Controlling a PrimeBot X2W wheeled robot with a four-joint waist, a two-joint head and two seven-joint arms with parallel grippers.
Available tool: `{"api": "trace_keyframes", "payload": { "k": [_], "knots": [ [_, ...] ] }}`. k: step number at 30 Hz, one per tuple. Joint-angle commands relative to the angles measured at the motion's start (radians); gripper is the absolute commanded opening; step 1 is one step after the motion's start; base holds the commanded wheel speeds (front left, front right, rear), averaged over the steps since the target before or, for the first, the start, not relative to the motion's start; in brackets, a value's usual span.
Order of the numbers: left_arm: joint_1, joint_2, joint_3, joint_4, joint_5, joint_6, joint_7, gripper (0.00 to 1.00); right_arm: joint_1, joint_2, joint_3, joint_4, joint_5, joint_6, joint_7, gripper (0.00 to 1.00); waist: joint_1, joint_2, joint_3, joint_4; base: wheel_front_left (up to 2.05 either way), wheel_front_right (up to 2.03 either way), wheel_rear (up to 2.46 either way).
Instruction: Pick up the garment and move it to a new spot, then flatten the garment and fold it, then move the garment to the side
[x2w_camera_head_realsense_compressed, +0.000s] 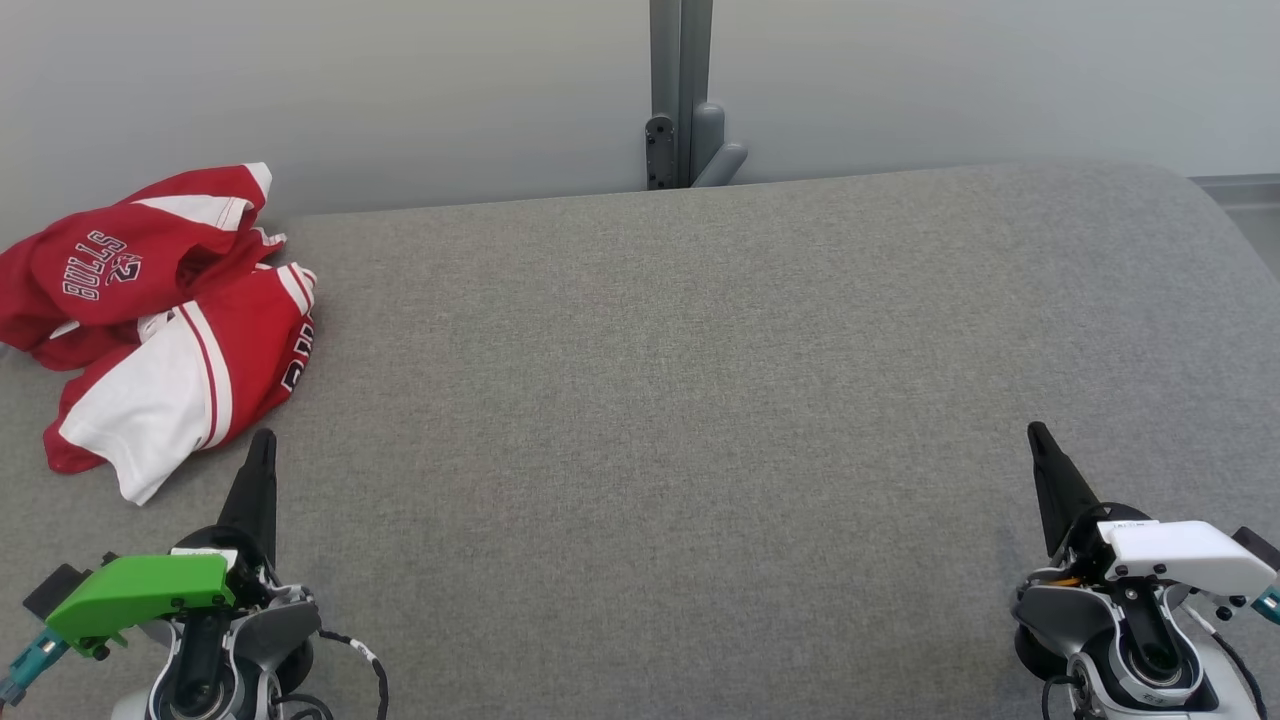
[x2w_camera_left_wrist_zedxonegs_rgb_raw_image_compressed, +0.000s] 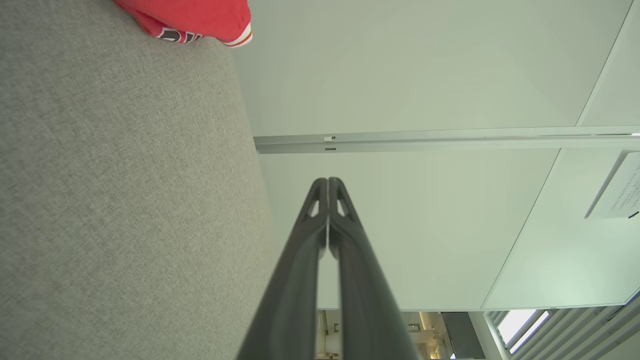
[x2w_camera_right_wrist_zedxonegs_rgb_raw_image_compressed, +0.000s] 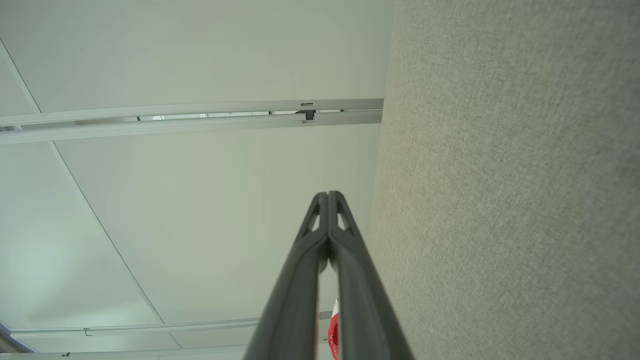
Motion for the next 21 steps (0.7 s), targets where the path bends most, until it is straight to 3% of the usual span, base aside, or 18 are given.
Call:
{"api": "trace_keyframes", "payload": {
  "k": [1,9,10,21],
  "knots": [
    [-0.013,0.001,0.001,0.0,-0.005,-0.006,-0.001,0.0,-0.006,0.0,-0.001,0.002,-0.005,0.0,0.002,0.0,0.0,0.0067,0.0,0.0,0.0,0.0,0.0],
    [-0.013,0.001,0.001,0.0,-0.005,-0.006,-0.001,0.0,-0.006,0.0,-0.001,0.002,-0.005,0.0,0.002,0.0,0.0,0.0067,0.0,0.0,0.0,0.0,0.0],
    [0.008,-0.002,-0.001,0.009,0.0,0.001,0.0,1.0,0.007,0.002,0.001,0.009,0.0,0.0,0.0,1.0,0.0,0.0,0.0,0.0,0.0,0.0,0.0],
    [0.064,-0.009,-0.032,0.003,0.013,0.002,-0.043,1.0,0.047,0.009,0.034,0.016,-0.011,0.0,-0.032,1.0,0.0,0.0004,-0.001,-0.001,0.0,0.0,0.0]
  ]
}}
